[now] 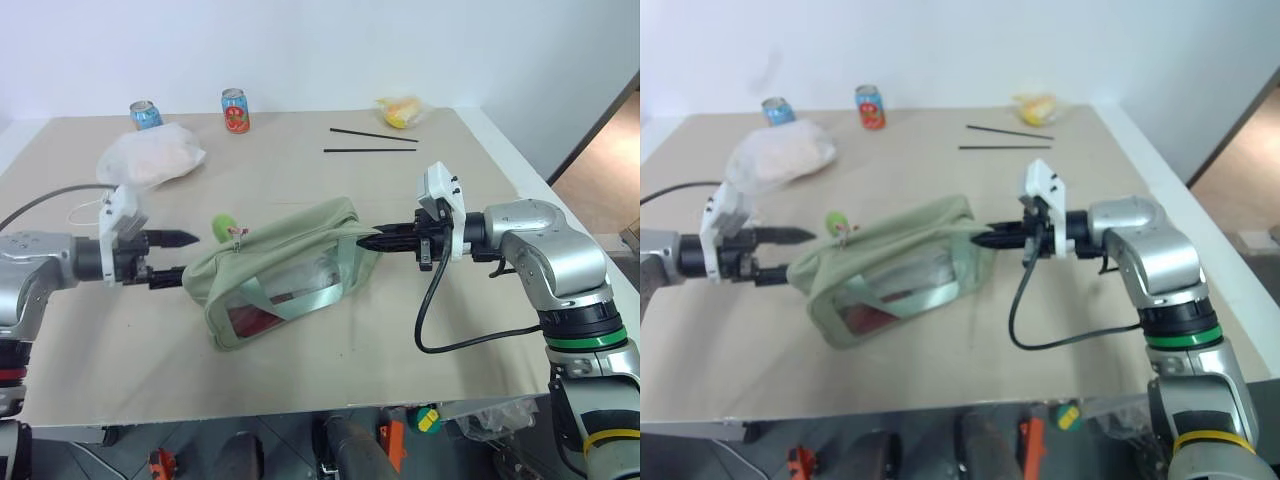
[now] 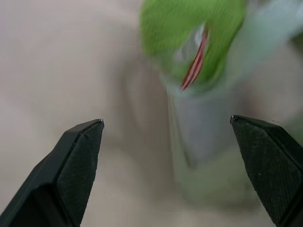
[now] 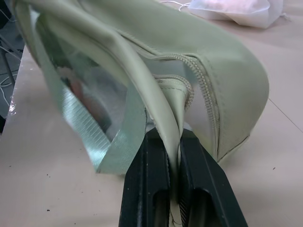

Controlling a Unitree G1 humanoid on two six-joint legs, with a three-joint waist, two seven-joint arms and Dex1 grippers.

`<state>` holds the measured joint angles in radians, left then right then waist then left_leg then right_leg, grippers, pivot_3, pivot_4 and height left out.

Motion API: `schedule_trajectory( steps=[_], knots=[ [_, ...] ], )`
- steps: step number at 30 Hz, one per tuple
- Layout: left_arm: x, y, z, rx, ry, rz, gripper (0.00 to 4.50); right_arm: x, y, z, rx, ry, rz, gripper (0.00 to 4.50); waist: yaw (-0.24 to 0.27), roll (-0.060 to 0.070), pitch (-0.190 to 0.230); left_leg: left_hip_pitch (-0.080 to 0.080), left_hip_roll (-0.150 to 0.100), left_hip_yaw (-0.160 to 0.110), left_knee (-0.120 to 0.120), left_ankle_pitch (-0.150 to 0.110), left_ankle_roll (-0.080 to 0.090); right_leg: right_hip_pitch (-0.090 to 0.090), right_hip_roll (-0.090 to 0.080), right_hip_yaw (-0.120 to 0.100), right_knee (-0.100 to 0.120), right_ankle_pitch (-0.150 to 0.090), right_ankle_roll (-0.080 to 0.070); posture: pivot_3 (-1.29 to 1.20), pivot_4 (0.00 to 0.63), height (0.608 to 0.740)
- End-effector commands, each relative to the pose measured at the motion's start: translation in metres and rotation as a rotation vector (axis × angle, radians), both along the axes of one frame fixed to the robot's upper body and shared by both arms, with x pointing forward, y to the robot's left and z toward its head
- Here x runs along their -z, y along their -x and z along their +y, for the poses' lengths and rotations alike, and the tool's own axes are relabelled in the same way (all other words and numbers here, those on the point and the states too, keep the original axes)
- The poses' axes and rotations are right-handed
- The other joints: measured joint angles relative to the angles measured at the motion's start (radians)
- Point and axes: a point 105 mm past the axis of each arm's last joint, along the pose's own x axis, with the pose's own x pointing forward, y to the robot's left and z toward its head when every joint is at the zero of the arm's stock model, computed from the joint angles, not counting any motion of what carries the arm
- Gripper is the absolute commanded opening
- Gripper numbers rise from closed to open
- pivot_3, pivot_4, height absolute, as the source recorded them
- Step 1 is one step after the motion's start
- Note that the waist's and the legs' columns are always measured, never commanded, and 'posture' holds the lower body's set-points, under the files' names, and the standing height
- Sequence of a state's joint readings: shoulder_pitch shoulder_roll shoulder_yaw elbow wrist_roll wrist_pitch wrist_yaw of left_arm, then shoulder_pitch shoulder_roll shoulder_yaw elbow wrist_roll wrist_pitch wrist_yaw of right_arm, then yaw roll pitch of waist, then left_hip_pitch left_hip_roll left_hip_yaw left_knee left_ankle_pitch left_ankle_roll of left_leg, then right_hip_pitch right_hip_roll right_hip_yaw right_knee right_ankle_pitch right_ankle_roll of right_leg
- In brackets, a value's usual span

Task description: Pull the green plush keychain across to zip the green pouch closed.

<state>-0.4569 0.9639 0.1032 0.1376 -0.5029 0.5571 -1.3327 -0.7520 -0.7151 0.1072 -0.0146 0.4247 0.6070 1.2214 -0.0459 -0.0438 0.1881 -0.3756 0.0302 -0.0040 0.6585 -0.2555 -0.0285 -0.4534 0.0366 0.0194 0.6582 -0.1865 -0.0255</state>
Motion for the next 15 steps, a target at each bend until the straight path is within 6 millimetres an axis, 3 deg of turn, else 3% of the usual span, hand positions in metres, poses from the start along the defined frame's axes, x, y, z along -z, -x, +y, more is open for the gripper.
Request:
schedule_trajectory(
  steps=[1,7,12,15],
  knots=[
    [-0.008,0.002,0.016,-0.011,-0.046,-0.009,4.47,-0.015,0.001,0.000,-0.009,-0.001,-0.055,0.00,0.000,0.000,0.000,0.000,0.000,0.000,0.000,0.000,0.000,0.000,0.000,0.000,0.000,0.000,0.000,0.00,0.150,0.740],
    [-0.024,-0.011,0.021,-0.060,0.006,-0.071,4.47,-0.014,0.001,0.001,-0.019,0.005,-0.056,0.00,0.001,0.000,0.000,-0.001,0.000,0.000,0.000,0.000,0.000,0.000,0.000,0.000,0.000,0.000,0.000,0.00,0.150,0.740],
    [-0.061,-0.032,0.013,-0.129,0.224,-0.162,4.47,-0.013,0.001,0.002,-0.022,0.009,-0.053,0.00,0.003,0.000,0.000,-0.001,0.000,0.000,0.001,0.000,0.000,0.000,-0.001,0.000,0.000,0.000,0.000,0.00,0.150,0.740],
    [-0.070,-0.039,0.008,-0.142,0.285,-0.174,4.47,-0.013,0.001,0.001,-0.022,0.011,-0.053,0.00,0.000,0.000,0.000,-0.001,-0.001,0.000,0.001,0.000,0.000,0.000,-0.001,0.000,0.000,0.000,0.000,0.00,0.150,0.740]
  ],
)
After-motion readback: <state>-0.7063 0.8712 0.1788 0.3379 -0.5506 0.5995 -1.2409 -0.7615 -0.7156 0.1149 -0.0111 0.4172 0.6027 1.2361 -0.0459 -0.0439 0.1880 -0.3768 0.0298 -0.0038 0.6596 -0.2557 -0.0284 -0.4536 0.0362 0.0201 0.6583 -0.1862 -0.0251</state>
